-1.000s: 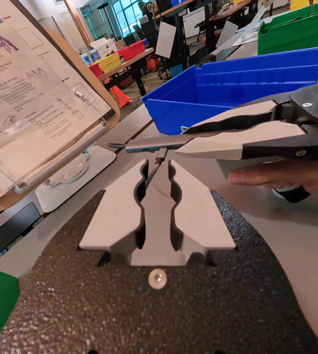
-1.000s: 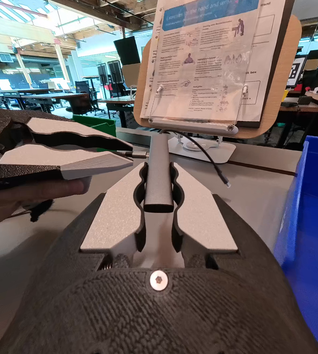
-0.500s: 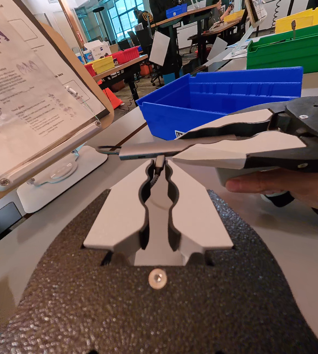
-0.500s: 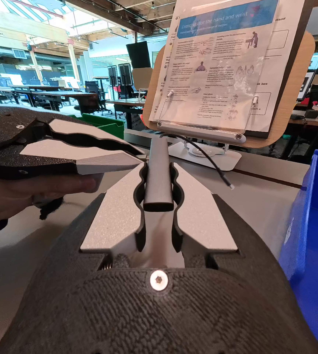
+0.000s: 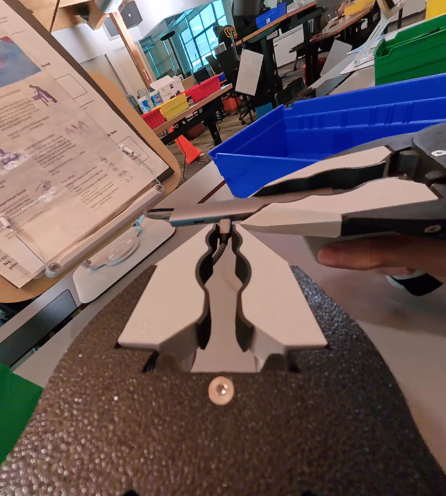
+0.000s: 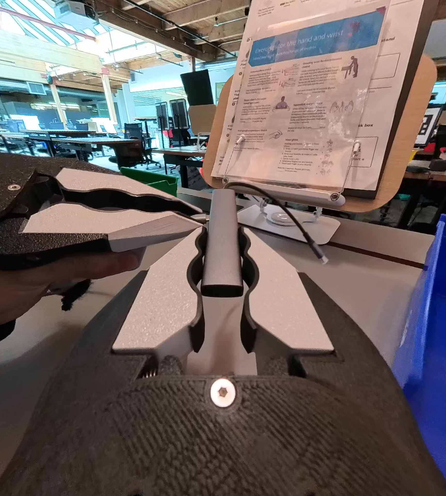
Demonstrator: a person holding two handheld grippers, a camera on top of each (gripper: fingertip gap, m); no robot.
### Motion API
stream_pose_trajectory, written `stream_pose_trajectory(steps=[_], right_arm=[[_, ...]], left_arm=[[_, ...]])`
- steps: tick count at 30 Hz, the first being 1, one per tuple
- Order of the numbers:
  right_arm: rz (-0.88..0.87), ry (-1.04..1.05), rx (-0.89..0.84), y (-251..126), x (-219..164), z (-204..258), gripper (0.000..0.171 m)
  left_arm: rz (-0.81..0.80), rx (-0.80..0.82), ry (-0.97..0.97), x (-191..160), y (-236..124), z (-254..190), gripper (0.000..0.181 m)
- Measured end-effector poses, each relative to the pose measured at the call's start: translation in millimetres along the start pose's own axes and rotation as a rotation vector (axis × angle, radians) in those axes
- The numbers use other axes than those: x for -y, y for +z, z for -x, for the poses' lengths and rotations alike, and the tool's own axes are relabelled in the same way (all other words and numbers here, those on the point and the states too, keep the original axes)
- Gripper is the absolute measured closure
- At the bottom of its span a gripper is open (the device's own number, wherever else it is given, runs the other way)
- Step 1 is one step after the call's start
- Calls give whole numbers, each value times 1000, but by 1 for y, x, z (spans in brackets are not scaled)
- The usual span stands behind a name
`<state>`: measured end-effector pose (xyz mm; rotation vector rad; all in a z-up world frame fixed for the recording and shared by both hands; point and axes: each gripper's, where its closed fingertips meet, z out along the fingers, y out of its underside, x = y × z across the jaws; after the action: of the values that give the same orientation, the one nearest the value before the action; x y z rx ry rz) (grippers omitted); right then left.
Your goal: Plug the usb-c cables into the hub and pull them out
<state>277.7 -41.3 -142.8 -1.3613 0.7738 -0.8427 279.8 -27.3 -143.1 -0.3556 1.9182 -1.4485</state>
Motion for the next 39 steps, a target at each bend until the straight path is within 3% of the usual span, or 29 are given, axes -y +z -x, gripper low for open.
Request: stream_pose_trajectory(steps=[12, 18, 24, 30, 35, 39], right_arm=[[11, -82, 14, -2, 2, 5, 149], [-60, -144, -112, -7, 17, -8, 149], [-83, -180, -134, -11, 21, -12, 149], [-96, -224, -129, -11, 24, -8, 149], [-72, -269, -135, -12, 23, -6, 149], [-56, -171, -112, -9, 16, -10, 149]], left_arm=[[-44, -72, -61, 5, -3, -1, 174], [-142, 17, 25, 21, -7, 0, 172], [-118, -9, 11, 18, -6, 0, 166], [-126, -27, 10, 18, -7, -1, 179], [-112, -29, 41, 18, -9, 0, 179], [-97, -56, -12, 14, -5, -2, 177]])
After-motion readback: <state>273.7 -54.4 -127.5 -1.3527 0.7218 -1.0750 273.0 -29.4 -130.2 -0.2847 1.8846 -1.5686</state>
